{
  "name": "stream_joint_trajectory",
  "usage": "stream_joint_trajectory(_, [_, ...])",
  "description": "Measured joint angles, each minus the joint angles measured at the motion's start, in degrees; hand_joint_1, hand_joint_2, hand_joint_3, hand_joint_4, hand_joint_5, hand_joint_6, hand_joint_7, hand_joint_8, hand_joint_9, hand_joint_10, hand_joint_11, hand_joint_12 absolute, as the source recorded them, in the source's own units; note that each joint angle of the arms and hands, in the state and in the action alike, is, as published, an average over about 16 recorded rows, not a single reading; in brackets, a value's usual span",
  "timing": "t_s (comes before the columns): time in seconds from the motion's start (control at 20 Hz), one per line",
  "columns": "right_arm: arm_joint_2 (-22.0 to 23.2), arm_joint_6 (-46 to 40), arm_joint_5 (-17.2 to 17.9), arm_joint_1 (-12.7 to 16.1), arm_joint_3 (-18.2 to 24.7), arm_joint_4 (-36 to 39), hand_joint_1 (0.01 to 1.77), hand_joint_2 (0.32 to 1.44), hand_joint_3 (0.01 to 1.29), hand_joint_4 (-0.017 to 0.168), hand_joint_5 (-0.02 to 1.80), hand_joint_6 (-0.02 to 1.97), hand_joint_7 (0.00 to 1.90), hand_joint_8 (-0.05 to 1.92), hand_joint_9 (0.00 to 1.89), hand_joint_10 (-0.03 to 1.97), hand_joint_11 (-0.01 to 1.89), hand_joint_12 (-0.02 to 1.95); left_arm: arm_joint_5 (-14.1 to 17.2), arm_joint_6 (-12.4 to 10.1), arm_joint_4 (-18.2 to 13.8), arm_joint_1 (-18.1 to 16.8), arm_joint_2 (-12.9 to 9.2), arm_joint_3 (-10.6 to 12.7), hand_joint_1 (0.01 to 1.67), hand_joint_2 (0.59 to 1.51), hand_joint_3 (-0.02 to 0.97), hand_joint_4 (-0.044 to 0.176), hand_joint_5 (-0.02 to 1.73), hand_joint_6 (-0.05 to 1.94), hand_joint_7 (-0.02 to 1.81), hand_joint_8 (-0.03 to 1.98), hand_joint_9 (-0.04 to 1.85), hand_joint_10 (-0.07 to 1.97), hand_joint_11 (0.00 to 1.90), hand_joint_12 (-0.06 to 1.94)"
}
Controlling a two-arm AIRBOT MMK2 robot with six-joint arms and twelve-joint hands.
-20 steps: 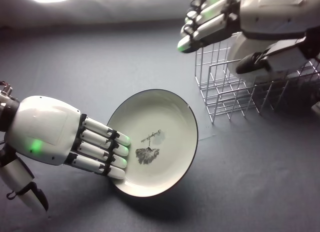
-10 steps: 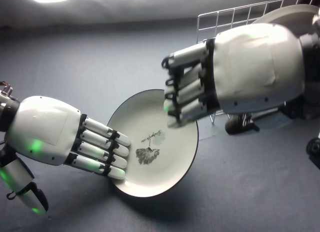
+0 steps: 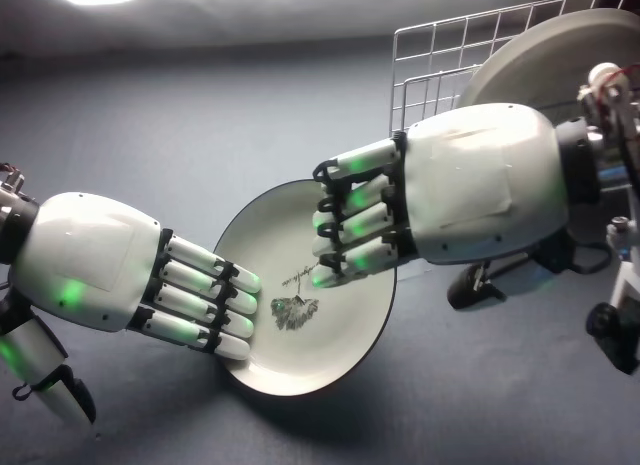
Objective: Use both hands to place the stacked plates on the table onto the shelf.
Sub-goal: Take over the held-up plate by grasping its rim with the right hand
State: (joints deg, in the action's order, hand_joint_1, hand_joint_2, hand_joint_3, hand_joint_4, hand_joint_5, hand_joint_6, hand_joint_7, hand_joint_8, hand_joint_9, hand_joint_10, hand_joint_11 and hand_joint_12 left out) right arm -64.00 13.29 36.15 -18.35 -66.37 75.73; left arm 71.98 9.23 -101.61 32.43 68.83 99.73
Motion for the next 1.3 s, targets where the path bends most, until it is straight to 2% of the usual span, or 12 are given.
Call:
stream_joint_trajectory(0.45, [-8.47,0.92,-1.26,-2.26,-8.37,-0.10,0.94,0.91,0.01,0.008,0.24,0.03,0.28,0.00,0.29,-0.01,0.01,0.84,0.31,0.01,-0.02,-0.03,0.20,0.37,0.01,1.106,0.010,-0.012,-0.01,-0.03,0.02,0.00,0.01,-0.02,0.02,-0.02])
stream_joint_trajectory(0.7, [-12.61,1.39,-1.59,-2.68,-12.15,-0.39,0.92,0.90,0.01,0.008,0.20,0.03,0.23,0.00,0.26,-0.01,0.01,0.78,0.47,0.01,-0.04,-0.05,0.37,0.60,0.01,1.106,0.010,-0.012,-0.01,-0.03,0.02,0.00,0.01,-0.02,0.02,-0.02])
stream_joint_trajectory(0.95, [-15.43,2.05,-2.25,-2.79,-14.36,-1.06,0.96,0.90,0.01,0.008,0.25,0.02,0.28,0.01,0.30,0.00,0.02,0.87,0.57,0.01,-0.04,-0.07,0.53,0.77,0.01,1.106,0.010,-0.012,-0.01,-0.03,0.02,0.00,0.01,-0.02,0.02,-0.02])
stream_joint_trajectory(1.15, [-16.68,2.64,-2.47,-2.93,-14.90,-2.23,1.01,0.92,0.01,0.003,0.39,0.02,0.41,0.01,0.43,0.03,0.08,0.99,0.64,-0.02,-0.10,-0.14,0.58,0.88,0.01,1.106,0.010,-0.012,-0.01,-0.03,0.02,0.00,0.01,-0.01,0.02,-0.02])
stream_joint_trajectory(1.3, [-17.17,3.19,-2.44,-3.04,-14.97,-3.17,1.05,0.93,0.01,0.000,0.52,0.03,0.54,0.05,0.55,0.12,0.19,1.10,0.73,-0.29,-0.36,-0.49,0.50,0.87,0.01,1.107,0.010,-0.012,-0.01,-0.03,0.02,0.00,0.02,-0.01,0.02,-0.01])
